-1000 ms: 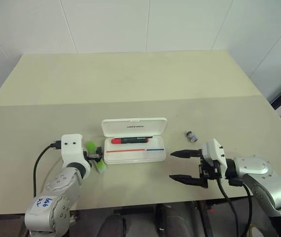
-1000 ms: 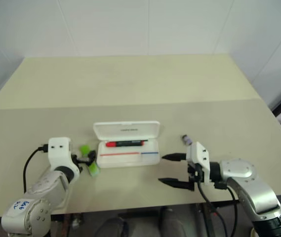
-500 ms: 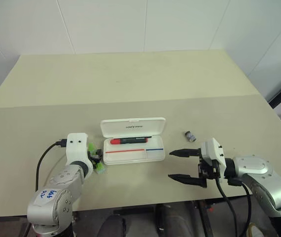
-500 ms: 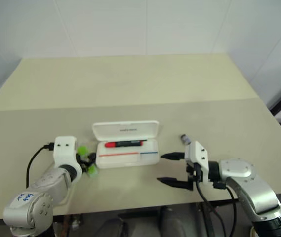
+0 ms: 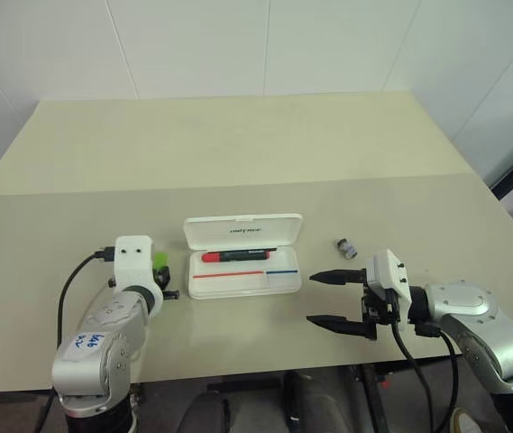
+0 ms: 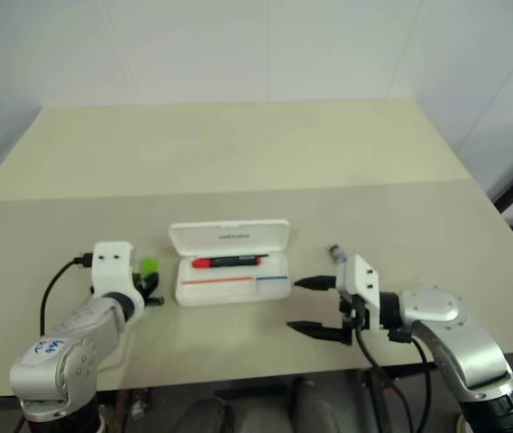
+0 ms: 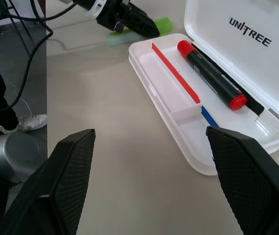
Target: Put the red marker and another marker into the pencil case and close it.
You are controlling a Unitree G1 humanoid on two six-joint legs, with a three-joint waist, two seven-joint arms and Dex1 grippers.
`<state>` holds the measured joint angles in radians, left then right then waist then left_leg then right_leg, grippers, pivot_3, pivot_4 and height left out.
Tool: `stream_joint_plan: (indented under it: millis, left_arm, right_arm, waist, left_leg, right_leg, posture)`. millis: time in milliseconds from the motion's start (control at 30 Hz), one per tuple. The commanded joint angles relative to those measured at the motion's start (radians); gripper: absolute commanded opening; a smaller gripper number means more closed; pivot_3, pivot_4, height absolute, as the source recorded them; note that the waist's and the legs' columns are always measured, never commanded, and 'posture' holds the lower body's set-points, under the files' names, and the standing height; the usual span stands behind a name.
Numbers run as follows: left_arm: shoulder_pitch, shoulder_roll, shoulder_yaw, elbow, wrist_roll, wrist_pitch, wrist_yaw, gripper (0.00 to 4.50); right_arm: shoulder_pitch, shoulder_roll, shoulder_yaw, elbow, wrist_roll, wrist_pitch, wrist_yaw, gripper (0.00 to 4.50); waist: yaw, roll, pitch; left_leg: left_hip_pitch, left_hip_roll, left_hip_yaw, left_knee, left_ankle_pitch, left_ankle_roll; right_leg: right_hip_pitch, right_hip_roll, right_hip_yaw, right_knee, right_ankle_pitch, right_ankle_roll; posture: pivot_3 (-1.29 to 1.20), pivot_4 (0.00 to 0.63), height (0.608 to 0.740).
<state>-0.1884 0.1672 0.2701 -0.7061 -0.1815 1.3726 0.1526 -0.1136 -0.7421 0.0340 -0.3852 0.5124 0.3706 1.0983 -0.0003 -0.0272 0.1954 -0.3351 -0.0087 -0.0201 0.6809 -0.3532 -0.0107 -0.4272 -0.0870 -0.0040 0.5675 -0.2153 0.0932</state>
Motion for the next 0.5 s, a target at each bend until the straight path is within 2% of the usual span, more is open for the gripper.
stream_joint_plan:
  millis: [33,333,433,500]
  left_arm:
    - [-0.015,0.028,0.034,0.01,0.009,-0.064,-0.039,1.09]
    - [-0.006,0.17,0.113,0.074,-0.101,-0.261,-0.3,1.09]
    - [-0.016,0.296,0.19,0.119,-0.212,-0.339,-0.507,1.09]
    - [-0.028,0.367,0.215,0.162,-0.251,-0.387,-0.588,1.09]
  right_arm:
    - [0.005,-0.01,-0.023,-0.02,0.003,-0.008,-0.004,3.83]
    - [0.05,-0.024,-0.073,-0.043,0.014,-0.009,-0.027,3.83]
    - [0.081,-0.018,-0.145,-0.052,0.046,-0.02,-0.04,3.83]
    - [0.1,-0.02,-0.18,-0.055,0.057,-0.024,-0.043,3.83]
  waist:
    - [0.001,0.0,0.0]
    - [0.005,0.0,0.0]
    - [0.005,0.0,0.0]
    - [0.004,0.0,0.0]
  left_leg:
    - [0.0,0.001,0.0,0.0,0.0,-0.001]
    - [-0.001,0.006,0.0,-0.001,-0.006,-0.005]
    - [-0.001,0.007,0.0,-0.001,-0.007,-0.004]
    - [-0.002,0.007,0.001,-0.001,-0.008,-0.004]
  right_leg:
    - [0.0,0.001,0.0,0.0,0.0,0.0]
    - [-0.004,0.006,-0.001,0.001,0.001,0.001]
    - [-0.005,0.006,-0.001,0.0,0.0,-0.001]
    - [-0.006,0.007,-0.002,0.0,-0.002,-0.004]
  posture:
    - [0.0,0.15,0.74]
    - [0.0,0.15,0.74]
    - [0.0,0.15,0.74]
    - [0.0,0.15,0.74]
